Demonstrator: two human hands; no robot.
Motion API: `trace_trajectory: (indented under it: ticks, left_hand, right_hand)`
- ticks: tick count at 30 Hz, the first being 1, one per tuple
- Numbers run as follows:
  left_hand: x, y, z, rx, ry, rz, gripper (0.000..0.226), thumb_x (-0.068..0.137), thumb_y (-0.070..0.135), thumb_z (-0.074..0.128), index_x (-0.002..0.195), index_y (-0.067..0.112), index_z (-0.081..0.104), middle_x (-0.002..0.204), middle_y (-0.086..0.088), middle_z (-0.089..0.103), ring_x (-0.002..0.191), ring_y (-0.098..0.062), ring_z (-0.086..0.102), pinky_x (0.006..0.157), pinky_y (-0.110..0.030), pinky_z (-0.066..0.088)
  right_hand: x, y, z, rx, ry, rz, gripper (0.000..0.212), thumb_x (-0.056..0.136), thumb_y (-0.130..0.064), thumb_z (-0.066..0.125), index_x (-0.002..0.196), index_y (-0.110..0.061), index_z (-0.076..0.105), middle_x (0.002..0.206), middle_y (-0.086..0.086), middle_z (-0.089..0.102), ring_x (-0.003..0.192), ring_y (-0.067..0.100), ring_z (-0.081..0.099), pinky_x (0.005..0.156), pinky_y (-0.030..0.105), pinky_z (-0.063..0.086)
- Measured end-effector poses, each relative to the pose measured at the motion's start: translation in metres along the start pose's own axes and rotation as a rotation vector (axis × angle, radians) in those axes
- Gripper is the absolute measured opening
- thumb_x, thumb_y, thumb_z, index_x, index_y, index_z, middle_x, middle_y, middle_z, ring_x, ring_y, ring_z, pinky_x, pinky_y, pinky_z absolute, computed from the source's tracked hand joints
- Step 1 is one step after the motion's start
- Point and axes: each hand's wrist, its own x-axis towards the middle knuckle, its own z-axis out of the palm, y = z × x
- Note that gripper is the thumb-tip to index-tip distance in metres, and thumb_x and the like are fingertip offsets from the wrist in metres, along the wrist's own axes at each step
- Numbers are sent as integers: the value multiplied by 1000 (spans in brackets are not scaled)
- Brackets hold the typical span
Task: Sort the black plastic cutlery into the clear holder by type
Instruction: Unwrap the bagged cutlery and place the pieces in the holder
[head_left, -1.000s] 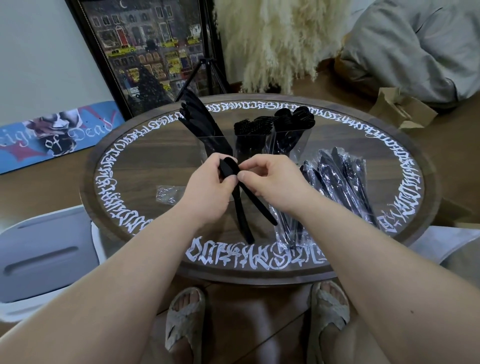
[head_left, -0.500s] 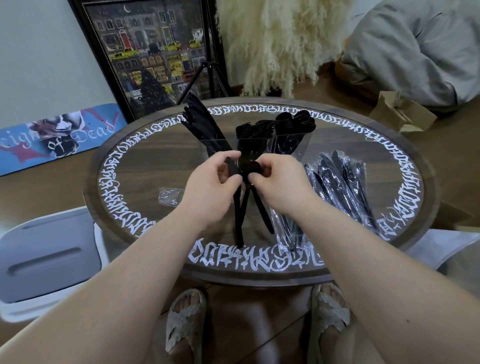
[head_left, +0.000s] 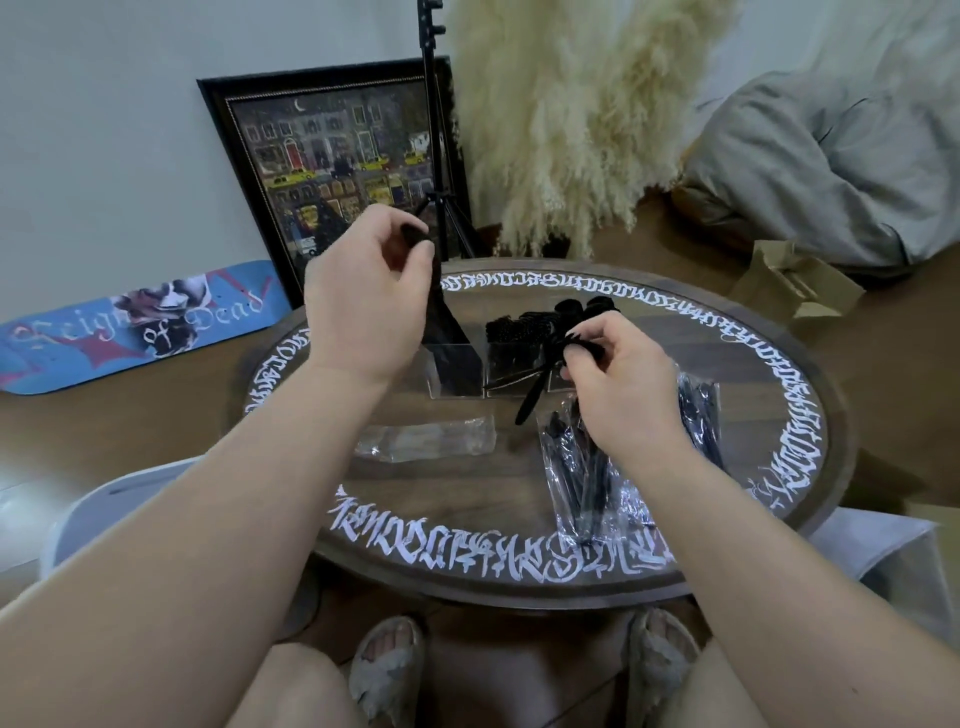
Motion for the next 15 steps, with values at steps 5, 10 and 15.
trace_trajectory:
  ticks: [5,10,15]
  left_hand:
    - [9,-6,8,177,-111,24,12,89,20,60,101,18,61,81,10,61,78,-17,62,75,-31,49]
    - [7,-24,16,200,-157,-71,10,90,19,61,100,17,59,81,9,60,82,-18,63,76,-31,49]
    - [22,-26,9,115,-72,-75,9,89,18,61,98,18,60,82,9,61,78,-9,60,75,-21,42]
  right_hand:
    - [4,-12,-10,-48,19,-39,13,90,-12,61,85,-24,65,72,-13,60,63,3,52,57,8,35]
    - [10,-13,-17,-65,21,-44,14,89,-11,63,84,-24,66,74,-15,63,66,-2,54,62,4,38]
    - [16,-11,-16,-81,-16,-44,16,89,-11,63,82,-25,64,67,-15,58,60,-5,51,57,6,37]
